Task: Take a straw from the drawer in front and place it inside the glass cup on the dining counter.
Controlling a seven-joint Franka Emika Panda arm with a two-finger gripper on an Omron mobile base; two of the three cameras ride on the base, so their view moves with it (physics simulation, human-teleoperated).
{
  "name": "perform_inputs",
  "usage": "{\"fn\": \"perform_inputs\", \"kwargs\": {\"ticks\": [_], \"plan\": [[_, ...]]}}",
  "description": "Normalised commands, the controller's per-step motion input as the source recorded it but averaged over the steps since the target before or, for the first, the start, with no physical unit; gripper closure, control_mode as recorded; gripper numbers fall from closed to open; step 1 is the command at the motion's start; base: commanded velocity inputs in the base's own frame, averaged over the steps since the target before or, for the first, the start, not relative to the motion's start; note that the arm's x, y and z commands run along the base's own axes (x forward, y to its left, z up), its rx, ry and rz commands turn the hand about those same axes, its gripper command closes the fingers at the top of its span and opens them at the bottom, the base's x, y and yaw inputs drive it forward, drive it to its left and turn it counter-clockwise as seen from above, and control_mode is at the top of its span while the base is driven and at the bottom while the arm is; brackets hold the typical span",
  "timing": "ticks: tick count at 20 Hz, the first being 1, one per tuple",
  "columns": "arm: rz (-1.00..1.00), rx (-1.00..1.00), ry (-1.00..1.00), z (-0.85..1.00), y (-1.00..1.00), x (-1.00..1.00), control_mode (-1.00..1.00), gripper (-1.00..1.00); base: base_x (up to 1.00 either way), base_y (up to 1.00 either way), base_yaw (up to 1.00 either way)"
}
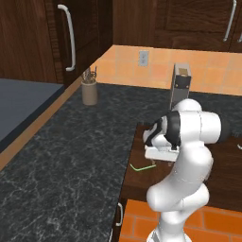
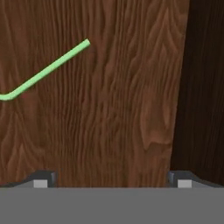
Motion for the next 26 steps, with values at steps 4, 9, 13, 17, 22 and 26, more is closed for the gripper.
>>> {"fn": "perform_inputs", "kwargs": {"ticks": [4, 9, 13, 17, 22, 26], "plan": [[0.0, -0.07, 0.08, -0.35, -0.29, 0.01, -1.0, -1.0, 0.0, 0.0, 0.0], [0.0, -0.08, 0.0, -0.35, -0.53, -0.01, -1.0, -1.0, 0.0, 0.0, 0.0], [0.0, -0.07, 0.0, -0.24, -0.7, -0.22, -1.0, -1.0, 0.0, 0.0, 0.0], [-0.01, -0.02, -0.13, -0.01, -0.99, -0.77, -1.0, -1.0, 0.0, 0.0, 0.0], [0.0, 0.0, -0.22, 0.17, -1.0, -0.9, -1.0, -1.0, 0.0, 0.0, 0.0], [0.13, -0.01, -0.19, 0.52, 0.15, -0.19, -1.0, -1.0, 0.0, 0.0, 0.0]]}}
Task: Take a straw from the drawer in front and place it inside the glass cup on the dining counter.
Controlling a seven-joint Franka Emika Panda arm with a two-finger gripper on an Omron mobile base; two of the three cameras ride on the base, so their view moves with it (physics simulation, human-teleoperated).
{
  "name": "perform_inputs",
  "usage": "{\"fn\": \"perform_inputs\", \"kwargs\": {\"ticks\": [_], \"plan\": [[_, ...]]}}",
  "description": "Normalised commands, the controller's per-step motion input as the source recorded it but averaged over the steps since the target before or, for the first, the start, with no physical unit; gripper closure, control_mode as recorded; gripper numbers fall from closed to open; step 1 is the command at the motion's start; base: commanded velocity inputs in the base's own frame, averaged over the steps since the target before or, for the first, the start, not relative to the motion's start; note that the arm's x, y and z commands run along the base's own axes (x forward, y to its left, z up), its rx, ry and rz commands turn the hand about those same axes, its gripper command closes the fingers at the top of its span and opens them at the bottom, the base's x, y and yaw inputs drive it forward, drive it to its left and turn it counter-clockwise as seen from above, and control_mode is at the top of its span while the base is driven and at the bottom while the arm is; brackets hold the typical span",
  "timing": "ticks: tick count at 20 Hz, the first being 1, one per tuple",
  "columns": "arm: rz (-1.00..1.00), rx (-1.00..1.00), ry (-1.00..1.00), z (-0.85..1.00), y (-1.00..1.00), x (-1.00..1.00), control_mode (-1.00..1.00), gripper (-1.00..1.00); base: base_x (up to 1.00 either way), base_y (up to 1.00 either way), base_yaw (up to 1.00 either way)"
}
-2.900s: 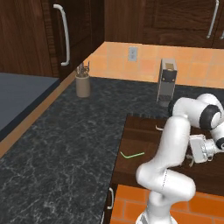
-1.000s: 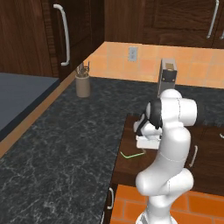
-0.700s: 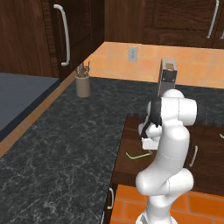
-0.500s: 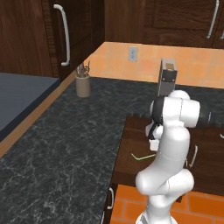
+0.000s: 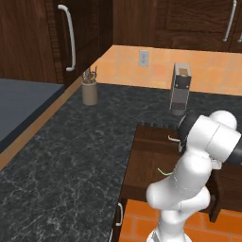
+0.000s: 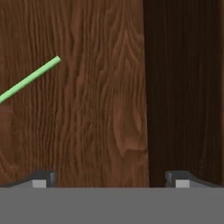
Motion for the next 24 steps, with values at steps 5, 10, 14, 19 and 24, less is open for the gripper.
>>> {"fn": "perform_inputs", "kwargs": {"ticks": [5, 10, 14, 19, 24], "plan": [[0.2, -0.02, -0.03, 0.7, 0.69, 0.19, -1.0, -1.0, 0.0, 0.0, 0.0], [0.39, 0.0, 0.0, 0.07, 0.42, 0.25, -1.0, -1.0, 0.0, 0.0, 0.0], [0.41, 0.0, 0.0, -0.09, 0.29, 0.32, -1.0, -1.0, 0.0, 0.0, 0.0], [0.28, 0.01, 0.09, -0.16, 0.07, 0.43, -1.0, -1.0, 0.0, 0.0, 0.0], [0.07, 0.0, 0.08, -0.21, 0.31, 0.12, -1.0, -1.0, 0.0, 0.0, 0.0]]}}
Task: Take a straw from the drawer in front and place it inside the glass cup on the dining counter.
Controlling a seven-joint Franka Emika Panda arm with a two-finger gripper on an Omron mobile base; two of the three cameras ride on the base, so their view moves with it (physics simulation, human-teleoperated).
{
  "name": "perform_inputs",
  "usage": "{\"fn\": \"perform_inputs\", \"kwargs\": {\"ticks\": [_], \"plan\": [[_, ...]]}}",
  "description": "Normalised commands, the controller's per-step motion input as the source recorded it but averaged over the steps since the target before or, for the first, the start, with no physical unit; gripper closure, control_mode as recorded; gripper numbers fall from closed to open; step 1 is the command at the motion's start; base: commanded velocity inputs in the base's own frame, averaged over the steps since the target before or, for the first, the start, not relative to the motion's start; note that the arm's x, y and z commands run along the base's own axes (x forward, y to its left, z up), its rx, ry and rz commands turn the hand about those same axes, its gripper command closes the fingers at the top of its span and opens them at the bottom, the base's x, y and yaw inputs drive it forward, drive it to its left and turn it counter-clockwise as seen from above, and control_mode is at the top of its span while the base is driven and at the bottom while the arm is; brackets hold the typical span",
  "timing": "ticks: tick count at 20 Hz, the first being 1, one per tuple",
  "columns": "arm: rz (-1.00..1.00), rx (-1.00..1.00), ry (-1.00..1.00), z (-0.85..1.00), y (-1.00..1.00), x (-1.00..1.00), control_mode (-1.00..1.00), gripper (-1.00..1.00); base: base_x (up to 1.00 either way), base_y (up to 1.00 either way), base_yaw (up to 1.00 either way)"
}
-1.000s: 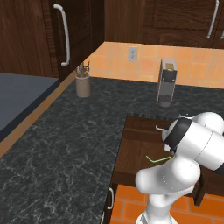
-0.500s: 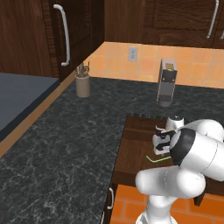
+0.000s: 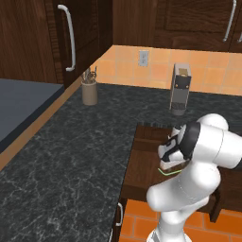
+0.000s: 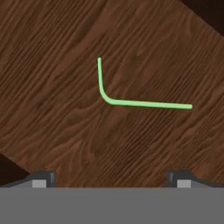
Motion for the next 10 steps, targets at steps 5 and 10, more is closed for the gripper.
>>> {"fn": "perform_inputs", "kwargs": {"ticks": [5, 10], "plan": [[0.02, 0.0, 0.02, -0.25, 0.15, 0.09, -1.0, -1.0, 0.0, 0.0, 0.0], [0.04, 0.0, 0.0, -0.32, 0.01, 0.14, -1.0, -1.0, 0.0, 0.0, 0.0]]}}
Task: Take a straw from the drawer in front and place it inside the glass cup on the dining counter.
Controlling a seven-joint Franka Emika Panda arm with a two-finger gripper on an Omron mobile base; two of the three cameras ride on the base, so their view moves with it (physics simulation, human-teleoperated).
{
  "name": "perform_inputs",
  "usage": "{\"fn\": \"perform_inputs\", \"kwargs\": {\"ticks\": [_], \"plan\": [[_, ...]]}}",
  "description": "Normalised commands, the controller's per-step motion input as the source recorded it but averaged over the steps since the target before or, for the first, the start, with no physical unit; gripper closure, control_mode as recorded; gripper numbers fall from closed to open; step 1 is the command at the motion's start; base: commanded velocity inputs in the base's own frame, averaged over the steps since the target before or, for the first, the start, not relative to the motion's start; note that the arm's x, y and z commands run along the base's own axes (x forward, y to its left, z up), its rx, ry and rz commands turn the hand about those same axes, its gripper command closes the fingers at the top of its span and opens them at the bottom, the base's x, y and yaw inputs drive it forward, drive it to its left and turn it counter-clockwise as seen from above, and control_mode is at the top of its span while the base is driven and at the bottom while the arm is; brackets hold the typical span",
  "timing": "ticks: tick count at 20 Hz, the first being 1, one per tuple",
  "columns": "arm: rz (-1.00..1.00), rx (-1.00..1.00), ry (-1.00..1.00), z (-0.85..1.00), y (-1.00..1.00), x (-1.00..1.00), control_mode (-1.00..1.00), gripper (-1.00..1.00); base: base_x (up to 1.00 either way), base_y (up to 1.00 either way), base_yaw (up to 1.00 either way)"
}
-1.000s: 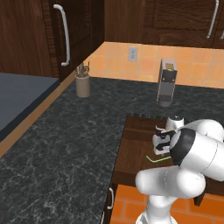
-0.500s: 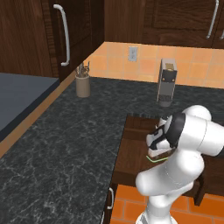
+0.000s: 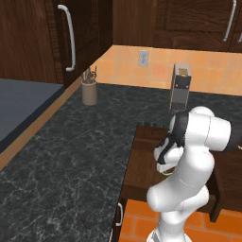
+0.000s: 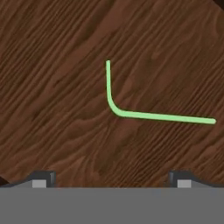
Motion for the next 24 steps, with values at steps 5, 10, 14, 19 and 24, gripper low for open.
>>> {"fn": "perform_inputs", "kwargs": {"ticks": [5, 10, 14, 19, 24], "plan": [[0.07, 0.0, 0.0, -0.22, 0.0, 0.35, -1.0, -1.0, 0.0, 0.0, 0.0], [0.09, 0.0, 0.0, -0.28, 0.0, 0.2, -1.0, -1.0, 0.0, 0.0, 0.0], [0.09, 0.0, 0.0, -0.3, 0.0, 0.23, -1.0, -1.0, 0.0, 0.0, 0.0], [0.09, 0.0, 0.0, -0.29, -0.02, 0.09, -1.0, -1.0, 0.0, 0.0, 0.0], [0.09, 0.02, 0.0, -0.24, -0.1, 0.03, -1.0, -1.0, 0.0, 0.0, 0.0]]}}
